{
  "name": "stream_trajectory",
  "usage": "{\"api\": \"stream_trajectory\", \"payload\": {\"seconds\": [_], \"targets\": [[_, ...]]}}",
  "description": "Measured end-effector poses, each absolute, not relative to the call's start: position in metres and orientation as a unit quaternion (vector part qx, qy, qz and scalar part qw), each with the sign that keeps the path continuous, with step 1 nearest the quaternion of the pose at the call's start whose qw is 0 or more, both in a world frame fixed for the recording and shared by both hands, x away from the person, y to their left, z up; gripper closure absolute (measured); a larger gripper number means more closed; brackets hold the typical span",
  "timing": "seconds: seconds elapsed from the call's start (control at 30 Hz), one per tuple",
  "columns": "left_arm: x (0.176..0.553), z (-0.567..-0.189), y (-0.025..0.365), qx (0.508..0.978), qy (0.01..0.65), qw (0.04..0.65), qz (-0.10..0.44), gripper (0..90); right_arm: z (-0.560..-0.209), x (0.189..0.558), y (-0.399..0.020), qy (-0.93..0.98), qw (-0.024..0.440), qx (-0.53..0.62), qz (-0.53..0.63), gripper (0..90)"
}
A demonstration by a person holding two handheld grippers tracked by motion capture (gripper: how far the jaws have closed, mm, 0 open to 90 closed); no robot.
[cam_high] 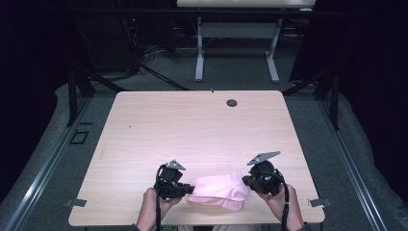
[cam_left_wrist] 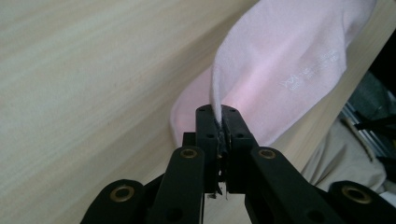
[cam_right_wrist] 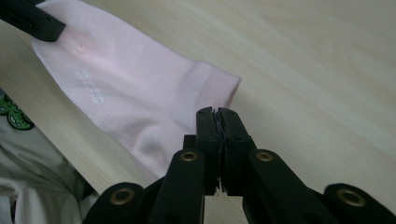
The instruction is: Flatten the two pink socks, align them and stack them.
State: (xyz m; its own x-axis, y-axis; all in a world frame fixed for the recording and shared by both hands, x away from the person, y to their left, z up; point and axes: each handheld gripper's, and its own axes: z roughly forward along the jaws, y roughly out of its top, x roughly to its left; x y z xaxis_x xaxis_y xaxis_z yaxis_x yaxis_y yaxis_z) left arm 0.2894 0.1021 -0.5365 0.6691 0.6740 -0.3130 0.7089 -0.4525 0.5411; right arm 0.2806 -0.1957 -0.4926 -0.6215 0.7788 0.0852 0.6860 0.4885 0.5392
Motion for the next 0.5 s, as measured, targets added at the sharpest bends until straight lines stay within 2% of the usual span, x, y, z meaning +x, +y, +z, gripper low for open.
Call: {"api": "stream_trajectory", "payload": {"seconds": [0.2,0.3,0.37,0.4,0.5], "targets": [[0.29,-0.552,0.103,0.86,0.407,0.309,-0.002,86.3,-0.527,0.286,-0.188,0.863,0.048,0.433,0.256,87.3],[0.291,-0.554,0.103,0.86,0.408,0.308,0.001,82.3,-0.535,0.289,-0.188,0.861,0.041,0.437,0.257,86.7],[0.292,-0.555,0.104,0.862,0.406,0.305,0.01,73.8,-0.538,0.289,-0.187,0.857,0.041,0.442,0.262,85.9],[0.292,-0.554,0.103,0.862,0.407,0.303,0.022,67.2,-0.54,0.29,-0.189,0.858,0.043,0.441,0.26,80.7],[0.292,-0.55,0.106,0.854,0.413,0.314,0.036,38.2,-0.539,0.291,-0.194,0.856,0.049,0.442,0.264,65.7]]}}
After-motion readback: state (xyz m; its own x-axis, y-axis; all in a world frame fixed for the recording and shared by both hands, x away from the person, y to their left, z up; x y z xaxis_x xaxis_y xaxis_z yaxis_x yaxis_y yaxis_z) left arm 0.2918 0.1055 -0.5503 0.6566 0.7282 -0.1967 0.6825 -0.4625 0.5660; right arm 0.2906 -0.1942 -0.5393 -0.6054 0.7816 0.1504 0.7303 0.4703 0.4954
